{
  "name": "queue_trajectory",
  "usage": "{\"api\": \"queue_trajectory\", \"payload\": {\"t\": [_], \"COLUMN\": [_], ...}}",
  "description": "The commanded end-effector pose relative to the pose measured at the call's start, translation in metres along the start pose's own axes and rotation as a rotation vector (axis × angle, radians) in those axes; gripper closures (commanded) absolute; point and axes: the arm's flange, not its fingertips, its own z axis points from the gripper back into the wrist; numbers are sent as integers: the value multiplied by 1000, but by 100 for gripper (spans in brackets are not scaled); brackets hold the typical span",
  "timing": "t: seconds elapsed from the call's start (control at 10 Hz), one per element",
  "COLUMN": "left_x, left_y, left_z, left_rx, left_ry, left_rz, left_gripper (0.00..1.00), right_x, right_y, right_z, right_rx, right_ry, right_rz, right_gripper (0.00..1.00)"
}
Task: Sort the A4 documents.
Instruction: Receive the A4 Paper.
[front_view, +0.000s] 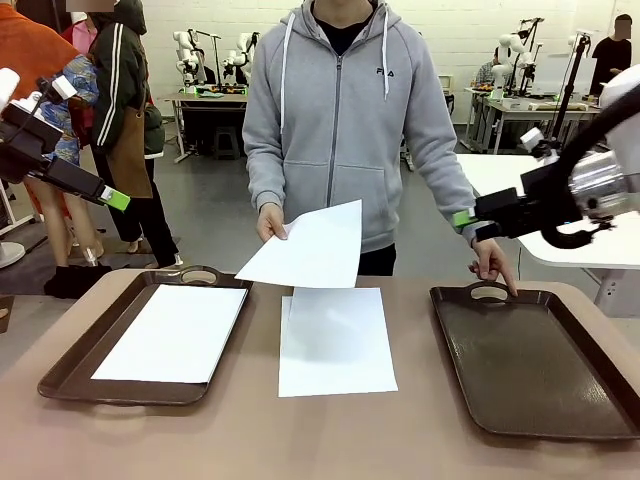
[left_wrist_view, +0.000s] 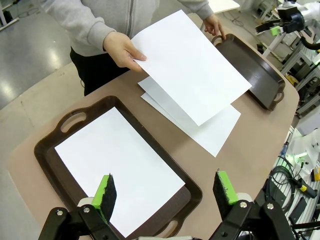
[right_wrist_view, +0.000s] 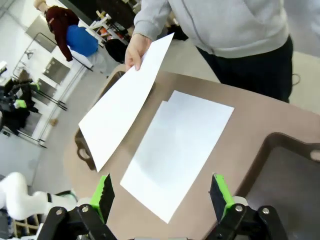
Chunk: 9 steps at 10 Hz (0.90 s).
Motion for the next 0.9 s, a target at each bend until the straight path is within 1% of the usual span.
{"api": "queue_trajectory", "payload": {"t": [0.0,0.3,0.5,0.8], "left_x": [0,0,0,0], "left_y": [-1,-1,-1,-1], "left_z": [0,0,0,0], "left_rx": [2,2,2,2], "left_ry": [2,2,2,2], "left_rz": [-1,-1,-1,-1], "left_gripper": [0,0,0,0], "right_x": [18,27,34,37], "right_y": [-19,-22,-20,-9], "right_z": [-36,-96,-129,-172], "right_rx": [65,138,216,257], "right_ry": [17,99,120,153], "right_rz": [-75,-146,-199,-227], "right_gripper": [0,0,0,0]}}
